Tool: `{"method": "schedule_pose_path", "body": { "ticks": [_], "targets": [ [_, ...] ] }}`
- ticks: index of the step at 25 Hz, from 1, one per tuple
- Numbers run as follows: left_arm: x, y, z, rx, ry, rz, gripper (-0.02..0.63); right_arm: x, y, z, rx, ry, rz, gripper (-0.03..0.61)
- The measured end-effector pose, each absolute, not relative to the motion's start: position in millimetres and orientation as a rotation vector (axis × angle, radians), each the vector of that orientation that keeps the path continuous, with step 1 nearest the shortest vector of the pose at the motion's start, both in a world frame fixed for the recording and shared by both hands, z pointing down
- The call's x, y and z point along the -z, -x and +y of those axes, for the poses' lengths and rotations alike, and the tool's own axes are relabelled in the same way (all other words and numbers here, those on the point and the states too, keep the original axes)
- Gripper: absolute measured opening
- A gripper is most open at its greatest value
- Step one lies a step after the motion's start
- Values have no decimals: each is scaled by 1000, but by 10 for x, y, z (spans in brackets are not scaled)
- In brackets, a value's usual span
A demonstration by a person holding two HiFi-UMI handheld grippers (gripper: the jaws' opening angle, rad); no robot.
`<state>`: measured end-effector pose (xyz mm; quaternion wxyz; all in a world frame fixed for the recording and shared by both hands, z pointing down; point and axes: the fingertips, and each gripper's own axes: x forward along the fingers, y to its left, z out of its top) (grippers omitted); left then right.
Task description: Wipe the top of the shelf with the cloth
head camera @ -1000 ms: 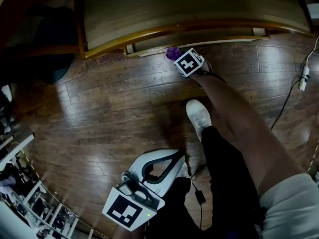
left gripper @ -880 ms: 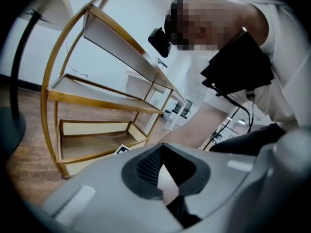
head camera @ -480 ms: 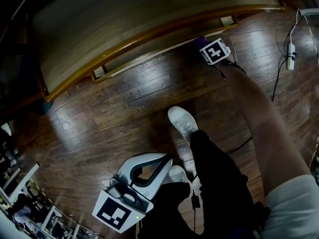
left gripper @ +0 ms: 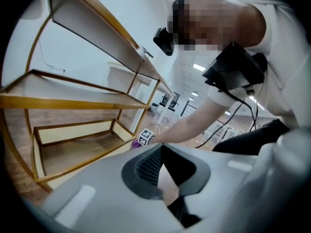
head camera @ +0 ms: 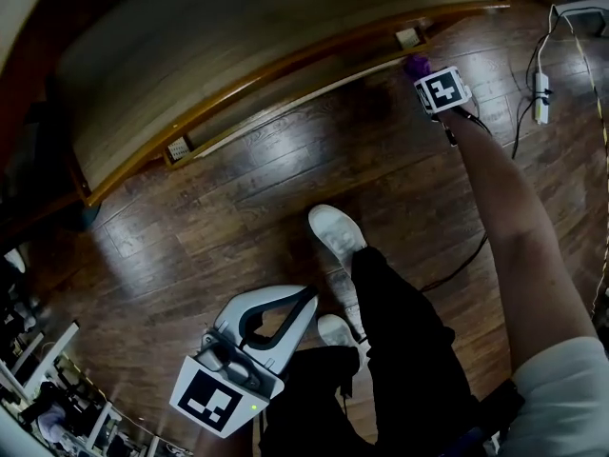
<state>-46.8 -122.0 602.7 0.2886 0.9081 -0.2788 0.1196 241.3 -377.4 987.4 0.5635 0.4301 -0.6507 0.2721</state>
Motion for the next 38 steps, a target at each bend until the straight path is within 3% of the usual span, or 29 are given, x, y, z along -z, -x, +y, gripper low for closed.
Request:
{"method": "schedule_pose_path", "body": {
  "ticks": [8,18,25,38],
  "targets": [
    [-5001,636,-1058,-286,-2429,-817,18,-8841,-1821,-2490,-886,-933,-1701,100],
    [-3344,861,-298,-213,-2513,-879,18,-5661,-912,-1092,-1045,-889,-2135,100],
    [-2617,792,719,-254,-2541,-870,18,-3806,-1060,-20,-1030,-990,-2297,100],
    [-1622,-219,1395,-209,-2601,-1092,18,-2238,-1707,830,-749,-840,-2570,100]
  ]
}}
